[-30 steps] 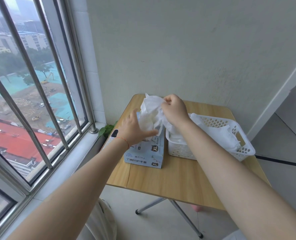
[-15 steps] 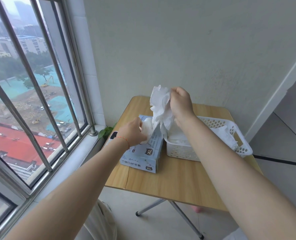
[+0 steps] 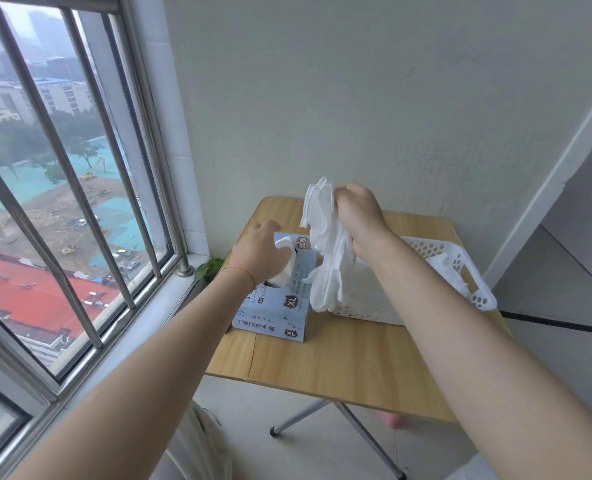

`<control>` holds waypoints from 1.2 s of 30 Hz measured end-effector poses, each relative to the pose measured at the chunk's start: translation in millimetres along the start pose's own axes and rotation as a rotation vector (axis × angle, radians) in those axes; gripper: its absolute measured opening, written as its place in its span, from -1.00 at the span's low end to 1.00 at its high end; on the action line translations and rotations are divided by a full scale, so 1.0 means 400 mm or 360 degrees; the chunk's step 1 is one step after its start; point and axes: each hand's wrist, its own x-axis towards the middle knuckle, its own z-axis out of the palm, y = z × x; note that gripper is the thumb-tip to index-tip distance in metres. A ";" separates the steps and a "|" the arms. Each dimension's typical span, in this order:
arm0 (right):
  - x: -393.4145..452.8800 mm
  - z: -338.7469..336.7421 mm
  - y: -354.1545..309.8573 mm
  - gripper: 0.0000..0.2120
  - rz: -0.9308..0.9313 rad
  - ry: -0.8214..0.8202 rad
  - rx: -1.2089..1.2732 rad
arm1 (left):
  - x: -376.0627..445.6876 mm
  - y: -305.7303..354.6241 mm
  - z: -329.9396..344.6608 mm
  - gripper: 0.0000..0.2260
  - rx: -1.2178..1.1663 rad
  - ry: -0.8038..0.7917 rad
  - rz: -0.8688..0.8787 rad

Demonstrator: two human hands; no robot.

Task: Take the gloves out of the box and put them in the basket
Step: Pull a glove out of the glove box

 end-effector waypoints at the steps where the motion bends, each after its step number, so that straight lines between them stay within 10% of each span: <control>1: -0.008 0.004 0.006 -0.88 0.0038 -0.0041 -0.0017 | -0.004 0.017 -0.016 -0.68 -0.0319 0.0106 0.0035; 7: -0.033 0.019 0.010 -0.90 0.0341 -0.0227 0.0313 | -0.022 0.053 -0.087 -0.71 -0.1605 -0.0713 0.0143; 16: -0.008 0.064 0.013 -0.92 0.0213 -0.0160 0.0091 | 0.040 -0.008 -0.099 -0.87 -0.1465 -0.0005 -0.0335; 20: -0.021 0.078 0.013 -0.58 0.0054 -0.0478 -0.0149 | 0.053 -0.019 -0.085 -0.86 -0.1433 0.0075 -0.0371; 29: 0.016 0.080 0.070 -0.86 -0.0101 -0.0403 -0.0893 | 0.068 -0.106 -0.064 -0.82 -0.1224 0.0535 -0.0544; 36: 0.041 0.047 0.068 -0.71 -0.0127 -0.0230 -0.0751 | 0.057 -0.089 -0.014 -0.77 -0.0996 0.0131 -0.0221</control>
